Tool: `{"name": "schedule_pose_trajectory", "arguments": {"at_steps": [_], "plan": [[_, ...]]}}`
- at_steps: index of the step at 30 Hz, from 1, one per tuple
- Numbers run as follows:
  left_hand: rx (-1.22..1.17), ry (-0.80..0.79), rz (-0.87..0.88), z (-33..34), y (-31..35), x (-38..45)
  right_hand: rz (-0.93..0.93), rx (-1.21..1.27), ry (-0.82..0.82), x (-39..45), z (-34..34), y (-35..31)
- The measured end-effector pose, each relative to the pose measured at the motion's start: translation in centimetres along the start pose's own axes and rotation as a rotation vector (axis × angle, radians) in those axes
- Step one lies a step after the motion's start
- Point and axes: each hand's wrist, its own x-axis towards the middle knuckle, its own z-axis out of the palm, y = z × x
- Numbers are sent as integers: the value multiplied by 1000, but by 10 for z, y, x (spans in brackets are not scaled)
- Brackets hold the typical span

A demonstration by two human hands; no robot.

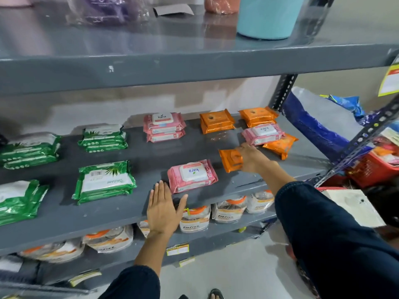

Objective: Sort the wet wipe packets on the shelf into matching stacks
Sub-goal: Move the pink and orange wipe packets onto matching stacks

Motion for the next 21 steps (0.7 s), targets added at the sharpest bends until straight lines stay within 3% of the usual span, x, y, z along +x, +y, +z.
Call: {"name": "schedule_pose_trajectory", "arguments": {"at_steps": [15,18,21], "plan": [[6,-15,-70,-3,7,-2,-108,-71,-45,10,13,1],[4,2,-70,-4,7,-2,-79,118,-41,8,6,5],[-5,1,-79,-4,8,-2,138,463,243,5,-3,24]]}}
